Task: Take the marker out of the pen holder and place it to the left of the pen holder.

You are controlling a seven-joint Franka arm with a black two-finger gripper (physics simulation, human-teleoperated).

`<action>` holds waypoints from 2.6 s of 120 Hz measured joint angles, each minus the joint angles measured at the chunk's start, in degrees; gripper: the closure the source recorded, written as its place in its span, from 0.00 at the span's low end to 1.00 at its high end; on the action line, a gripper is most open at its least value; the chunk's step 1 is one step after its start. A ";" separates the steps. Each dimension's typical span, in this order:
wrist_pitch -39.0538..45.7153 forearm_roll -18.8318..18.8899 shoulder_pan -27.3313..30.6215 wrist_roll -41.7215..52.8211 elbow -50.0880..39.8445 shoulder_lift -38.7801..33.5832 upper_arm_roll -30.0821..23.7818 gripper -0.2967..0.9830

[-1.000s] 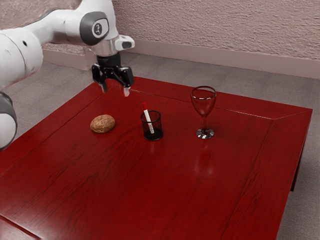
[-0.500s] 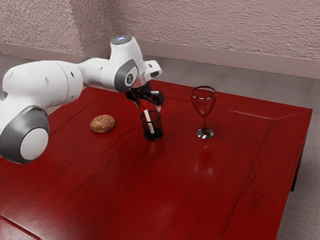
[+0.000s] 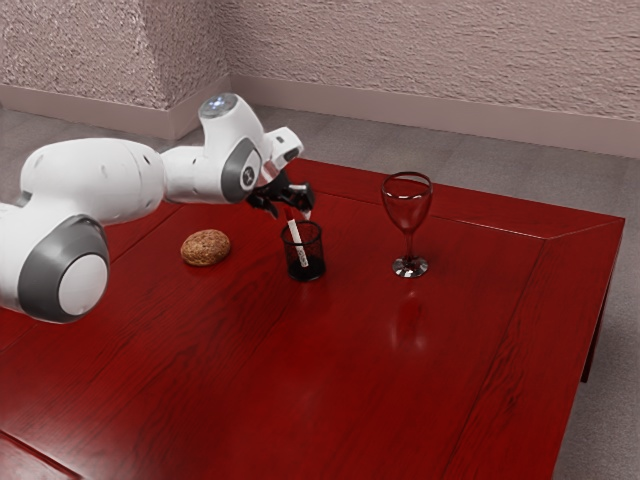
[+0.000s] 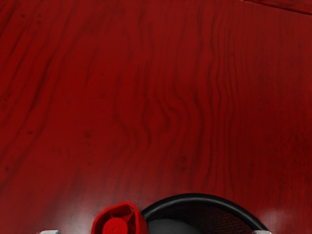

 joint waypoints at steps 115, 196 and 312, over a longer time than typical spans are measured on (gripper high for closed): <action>1.97 -8.80 0.82 -1.05 5.17 3.92 0.23 0.78; -6.79 -0.93 11.36 -0.08 -6.71 -13.62 -8.11 0.78; -39.55 -1.61 7.54 0.45 35.73 17.87 3.64 0.73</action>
